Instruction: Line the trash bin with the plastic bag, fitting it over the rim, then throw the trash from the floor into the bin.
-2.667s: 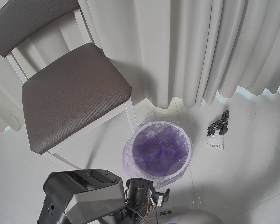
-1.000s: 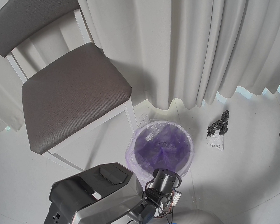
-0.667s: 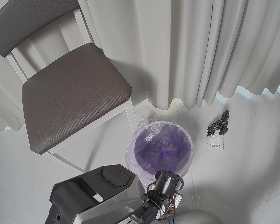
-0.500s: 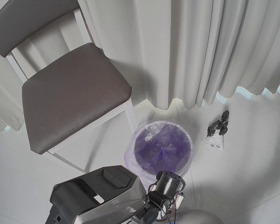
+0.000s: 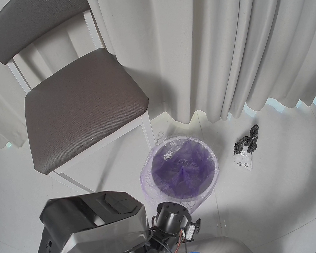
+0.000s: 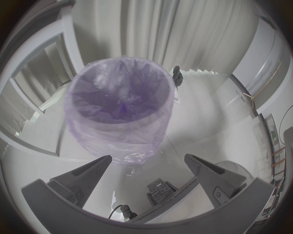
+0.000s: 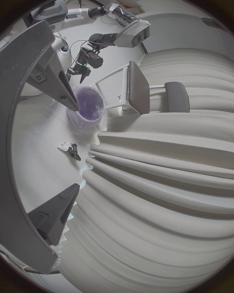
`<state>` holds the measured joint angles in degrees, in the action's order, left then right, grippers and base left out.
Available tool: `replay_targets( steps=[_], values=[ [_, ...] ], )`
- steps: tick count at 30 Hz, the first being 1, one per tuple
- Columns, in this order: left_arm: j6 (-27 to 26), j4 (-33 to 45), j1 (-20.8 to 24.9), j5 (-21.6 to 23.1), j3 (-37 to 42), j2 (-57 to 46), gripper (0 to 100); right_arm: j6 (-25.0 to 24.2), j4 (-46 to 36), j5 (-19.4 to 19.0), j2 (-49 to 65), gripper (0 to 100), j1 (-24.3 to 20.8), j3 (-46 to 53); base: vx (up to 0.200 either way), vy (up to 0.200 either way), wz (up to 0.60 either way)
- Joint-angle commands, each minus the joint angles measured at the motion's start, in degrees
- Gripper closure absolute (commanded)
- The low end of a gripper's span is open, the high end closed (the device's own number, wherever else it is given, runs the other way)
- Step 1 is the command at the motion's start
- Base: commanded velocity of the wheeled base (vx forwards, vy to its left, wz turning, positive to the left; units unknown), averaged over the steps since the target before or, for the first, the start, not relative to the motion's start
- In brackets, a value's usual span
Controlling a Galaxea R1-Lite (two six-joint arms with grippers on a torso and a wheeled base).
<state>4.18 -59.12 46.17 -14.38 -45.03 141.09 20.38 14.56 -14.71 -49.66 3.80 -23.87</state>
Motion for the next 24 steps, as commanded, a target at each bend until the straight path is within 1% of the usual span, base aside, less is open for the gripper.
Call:
replay_targets(
  steps=[1,3,5,6,7,8,10,12,15,17,20,21,24],
  values=[
    [0.65,-7.94,-4.42,2.61,11.99,-6.71,0,0.01,-1.02,0.04,0.45,0,-0.02,-0.74,0.0,0.0,0.0],
    [0.56,-10.31,-5.65,3.57,14.62,-7.76,0,0.01,-1.02,0.04,0.45,0,-0.02,-0.65,0.0,0.0,0.0],
    [0.21,-12.07,-7.67,3.66,15.68,-7.94,0,0.01,-1.02,0.04,0.36,0,-0.11,-0.65,0.0,0.0,0.0],
    [0.21,-12.24,-7.85,3.66,15.68,-7.94,0,0.01,-1.02,0.04,0.36,0,-0.11,-0.65,0.0,0.0,0.0],
    [-1.46,-12.95,-10.92,3.66,15.06,-7.5,0,0.01,-0.93,0.04,0.09,0,-0.11,-0.74,0.0,0.0,0.0],
    [-1.81,-13.03,-11.36,3.66,14.89,-7.41,0,0.01,-0.93,0.04,0.09,0,-0.11,-0.74,0.0,0.0,0.0],
    [-5.5,-13.12,-16.11,3.57,11.99,-5.92,0,-0.17,-0.84,0.04,-0.08,0,-0.11,-0.83,0.0,0.0,0.0],
    [-7.87,-13.03,-19.18,3.05,8.82,-4.51,0,-0.34,-0.84,-0.05,-0.08,0,-0.11,-0.74,0.0,0.0,0.0],
    [-10.33,-12.24,-21.64,2.78,4.78,-2.23,0,-0.52,-0.93,-0.05,0.27,0,-0.11,-0.48,0.0,0.0,0.0],
    [-11.21,-12.15,-22.35,2.61,2.67,-0.47,0,-0.52,-0.84,-0.14,0.27,0,-0.11,-0.21,0.0,0.0,0.0],
    [-12.53,-11.89,-23.75,0.94,-2.69,2.43,0,-0.78,-0.84,-0.14,0.01,0,-0.11,-0.12,0.0,0.0,0.0],
    [-13.41,-10.66,-24.46,-0.03,-5.68,3.66,0,-1.22,-0.67,-0.14,-0.17,0,-0.11,0.05,0.0,0.0,0.0],
    [-15.34,-6.88,-25.25,-0.38,-10.69,5.16,0,-3.16,-0.32,-0.14,-1.05,0,-0.11,-0.12,0.0,0.0,0.0]
  ],
)
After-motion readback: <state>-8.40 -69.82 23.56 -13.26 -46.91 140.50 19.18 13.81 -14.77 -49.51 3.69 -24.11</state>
